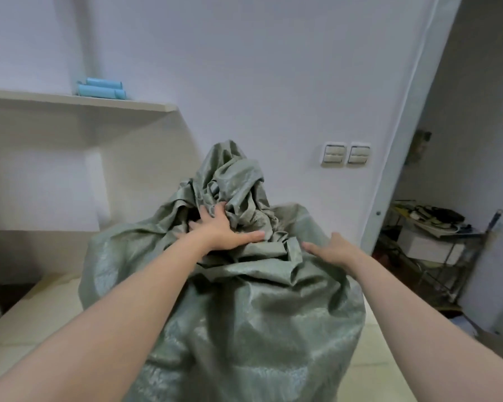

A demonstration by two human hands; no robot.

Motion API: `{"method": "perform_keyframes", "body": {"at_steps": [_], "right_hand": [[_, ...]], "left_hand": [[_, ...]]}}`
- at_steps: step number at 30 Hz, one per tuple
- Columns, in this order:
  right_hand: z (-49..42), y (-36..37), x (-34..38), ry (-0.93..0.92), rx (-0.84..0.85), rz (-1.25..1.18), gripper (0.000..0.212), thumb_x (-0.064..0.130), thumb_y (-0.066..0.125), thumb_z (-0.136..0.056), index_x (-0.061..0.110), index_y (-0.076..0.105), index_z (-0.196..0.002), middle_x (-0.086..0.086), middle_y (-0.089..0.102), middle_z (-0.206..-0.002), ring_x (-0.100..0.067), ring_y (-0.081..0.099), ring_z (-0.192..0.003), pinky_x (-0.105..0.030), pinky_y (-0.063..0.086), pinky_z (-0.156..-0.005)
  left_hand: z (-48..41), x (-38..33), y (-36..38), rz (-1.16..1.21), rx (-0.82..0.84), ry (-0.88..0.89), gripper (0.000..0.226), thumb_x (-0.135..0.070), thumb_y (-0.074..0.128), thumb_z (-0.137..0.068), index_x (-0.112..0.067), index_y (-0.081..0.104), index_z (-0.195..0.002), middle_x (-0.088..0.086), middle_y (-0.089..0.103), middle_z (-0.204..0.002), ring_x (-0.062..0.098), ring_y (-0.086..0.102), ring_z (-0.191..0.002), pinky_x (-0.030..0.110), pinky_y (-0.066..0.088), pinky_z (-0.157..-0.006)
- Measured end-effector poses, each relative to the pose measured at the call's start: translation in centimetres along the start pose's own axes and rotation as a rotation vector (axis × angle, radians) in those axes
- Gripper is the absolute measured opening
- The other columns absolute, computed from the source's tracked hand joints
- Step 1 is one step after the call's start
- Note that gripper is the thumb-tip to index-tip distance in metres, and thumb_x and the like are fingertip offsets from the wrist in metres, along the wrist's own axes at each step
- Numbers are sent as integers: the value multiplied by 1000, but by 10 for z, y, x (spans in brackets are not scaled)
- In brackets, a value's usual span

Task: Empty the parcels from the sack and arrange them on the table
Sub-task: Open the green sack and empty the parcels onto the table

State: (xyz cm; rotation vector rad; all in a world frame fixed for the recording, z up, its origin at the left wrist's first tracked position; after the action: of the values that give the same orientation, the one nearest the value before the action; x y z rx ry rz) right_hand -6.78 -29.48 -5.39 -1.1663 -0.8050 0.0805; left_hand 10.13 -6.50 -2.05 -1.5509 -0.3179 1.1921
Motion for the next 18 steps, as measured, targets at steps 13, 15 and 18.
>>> {"method": "perform_keyframes", "body": {"at_steps": [13, 15, 18], "right_hand": [[20, 47, 23, -14, 385, -434, 34, 33, 67, -88, 9, 65, -111, -10, 72, -99, -28, 70, -82, -38, 61, -72], [18, 35, 33, -48, 212, -390, 29, 18, 54, -94, 2, 64, -116, -11, 68, -108, -28, 67, -90, -19, 55, -75], [3, 28, 49, -143, 127, -569, 25, 9, 50, -94, 10, 69, -109, -15, 67, -119, -33, 63, -111, -35, 53, -92]], "left_hand": [[14, 15, 31, 170, -368, 11, 78, -22, 75, -80, -35, 25, -138, 9, 25, -142, 35, 50, -114, 38, 46, -92], [16, 14, 26, 194, -436, 5, 59, -9, 63, -86, -32, 35, -133, 8, 35, -136, 30, 54, -100, 32, 42, -76], [19, 1, 2, 373, -555, 67, 46, -2, 57, -88, -26, 46, -124, 6, 45, -129, 25, 55, -97, 31, 42, -75]]}}
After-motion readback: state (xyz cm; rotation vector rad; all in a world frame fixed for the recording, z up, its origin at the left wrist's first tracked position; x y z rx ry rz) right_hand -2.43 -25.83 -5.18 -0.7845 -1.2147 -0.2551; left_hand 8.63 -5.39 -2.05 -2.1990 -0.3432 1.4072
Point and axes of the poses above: each hand's wrist, its own z-axis away from the middle knuckle, its own y-axis out of the palm, x = y × z, the point moved 6 cm from there along -z, towards the middle knuckle
